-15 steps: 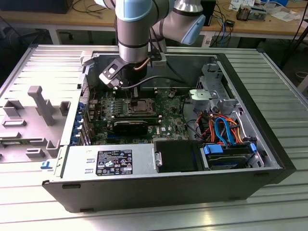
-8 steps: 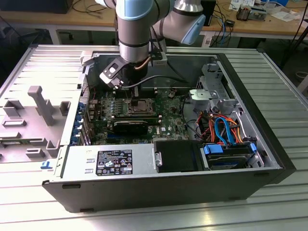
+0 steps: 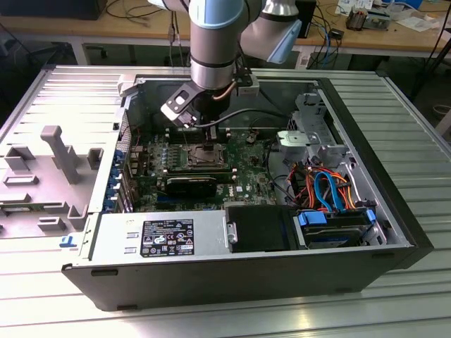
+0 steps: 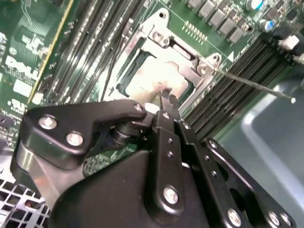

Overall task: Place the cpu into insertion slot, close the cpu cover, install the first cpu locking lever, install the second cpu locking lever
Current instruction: 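Close the cpu cover, then install the first cpu locking lever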

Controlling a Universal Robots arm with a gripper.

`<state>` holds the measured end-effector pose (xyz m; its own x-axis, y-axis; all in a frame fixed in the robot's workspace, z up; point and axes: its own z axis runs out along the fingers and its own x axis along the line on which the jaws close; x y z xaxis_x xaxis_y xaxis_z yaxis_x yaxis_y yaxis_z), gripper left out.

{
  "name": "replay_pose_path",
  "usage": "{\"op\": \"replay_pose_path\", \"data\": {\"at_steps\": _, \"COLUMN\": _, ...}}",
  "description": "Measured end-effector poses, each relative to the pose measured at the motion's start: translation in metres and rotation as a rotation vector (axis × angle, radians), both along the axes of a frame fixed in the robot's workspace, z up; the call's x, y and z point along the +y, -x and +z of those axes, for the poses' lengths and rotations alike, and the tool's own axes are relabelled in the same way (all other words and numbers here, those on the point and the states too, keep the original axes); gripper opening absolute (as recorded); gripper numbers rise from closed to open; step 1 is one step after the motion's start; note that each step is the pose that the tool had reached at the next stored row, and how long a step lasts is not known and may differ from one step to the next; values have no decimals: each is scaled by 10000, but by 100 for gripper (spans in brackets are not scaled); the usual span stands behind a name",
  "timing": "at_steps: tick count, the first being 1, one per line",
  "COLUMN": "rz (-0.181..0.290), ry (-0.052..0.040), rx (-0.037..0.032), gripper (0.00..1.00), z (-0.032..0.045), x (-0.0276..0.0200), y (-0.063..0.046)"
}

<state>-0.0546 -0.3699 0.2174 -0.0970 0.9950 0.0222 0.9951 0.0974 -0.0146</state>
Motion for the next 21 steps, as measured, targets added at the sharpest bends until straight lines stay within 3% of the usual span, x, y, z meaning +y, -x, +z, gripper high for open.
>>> {"op": "replay_pose_path", "data": {"at_steps": 6, "rz": -1, "ry": -21, "rx": 1, "gripper": 11, "z": 254, "x": 0, "y": -2}}
{"op": "replay_pose_path", "data": {"at_steps": 9, "rz": 0, "ry": -26, "rx": 1, "gripper": 11, "z": 308, "x": 0, "y": -2}}
{"op": "replay_pose_path", "data": {"at_steps": 21, "rz": -1, "ry": -39, "rx": 0, "gripper": 11, "z": 323, "x": 0, "y": -2}}
